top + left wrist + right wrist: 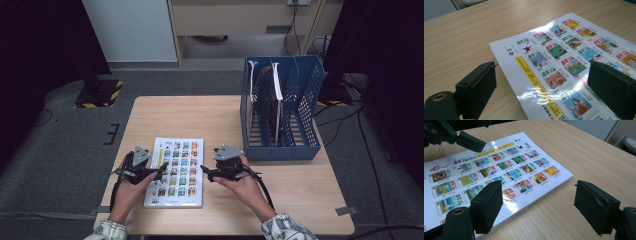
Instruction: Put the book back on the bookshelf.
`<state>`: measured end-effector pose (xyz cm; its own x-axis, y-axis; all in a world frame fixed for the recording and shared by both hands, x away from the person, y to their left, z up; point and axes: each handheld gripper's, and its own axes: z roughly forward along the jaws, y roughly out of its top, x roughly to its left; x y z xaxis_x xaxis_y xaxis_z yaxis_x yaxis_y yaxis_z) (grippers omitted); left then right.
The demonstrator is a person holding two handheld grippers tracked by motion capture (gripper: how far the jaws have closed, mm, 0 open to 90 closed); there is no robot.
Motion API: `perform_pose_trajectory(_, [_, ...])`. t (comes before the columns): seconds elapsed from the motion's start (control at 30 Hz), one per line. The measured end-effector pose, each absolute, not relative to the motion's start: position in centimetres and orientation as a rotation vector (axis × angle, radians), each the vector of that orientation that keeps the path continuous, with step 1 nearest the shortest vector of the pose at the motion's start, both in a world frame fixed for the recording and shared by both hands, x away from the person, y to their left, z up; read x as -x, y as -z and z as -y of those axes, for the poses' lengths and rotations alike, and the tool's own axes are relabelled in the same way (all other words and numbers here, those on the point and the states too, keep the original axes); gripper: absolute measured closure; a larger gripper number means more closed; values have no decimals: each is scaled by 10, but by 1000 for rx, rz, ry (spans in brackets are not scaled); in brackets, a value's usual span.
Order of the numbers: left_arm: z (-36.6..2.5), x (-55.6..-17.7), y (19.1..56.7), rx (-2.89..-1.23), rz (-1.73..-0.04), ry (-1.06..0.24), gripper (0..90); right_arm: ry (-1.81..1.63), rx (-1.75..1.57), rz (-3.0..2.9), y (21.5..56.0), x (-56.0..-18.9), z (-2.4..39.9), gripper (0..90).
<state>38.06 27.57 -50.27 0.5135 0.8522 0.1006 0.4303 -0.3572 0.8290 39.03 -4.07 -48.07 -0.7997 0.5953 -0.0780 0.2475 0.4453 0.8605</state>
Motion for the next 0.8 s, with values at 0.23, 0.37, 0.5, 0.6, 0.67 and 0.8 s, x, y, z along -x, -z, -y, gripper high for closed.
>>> perform_pose_trajectory(0.23, [-276, -382, 504, -1973, -1054, -674, 81, -1266, -722, -2363, 491, -403, 29, 168])
perform_pose_trajectory(0.37, [-276, -384, 505, -1979, -1064, -659, 81, -1255, -716, -2361, 496, -405, 24, 126])
perform_pose_trajectory(0.5, [-277, -385, 506, -1986, -1073, -646, 81, -1248, -712, -2365, 498, -401, 20, 123])
perform_pose_trajectory(0.6, [-279, -388, 508, -1990, -1087, -624, 81, -1257, -721, -2378, 499, -399, 19, 116])
perform_pose_trajectory(0.67, [-280, -389, 510, -2005, -1099, -609, 82, -1262, -726, -2380, 499, -397, 19, 123])
perform_pose_trajectory(0.8, [-283, -393, 514, -2009, -1131, -588, 81, -1241, -733, -2407, 504, -394, 18, 136])
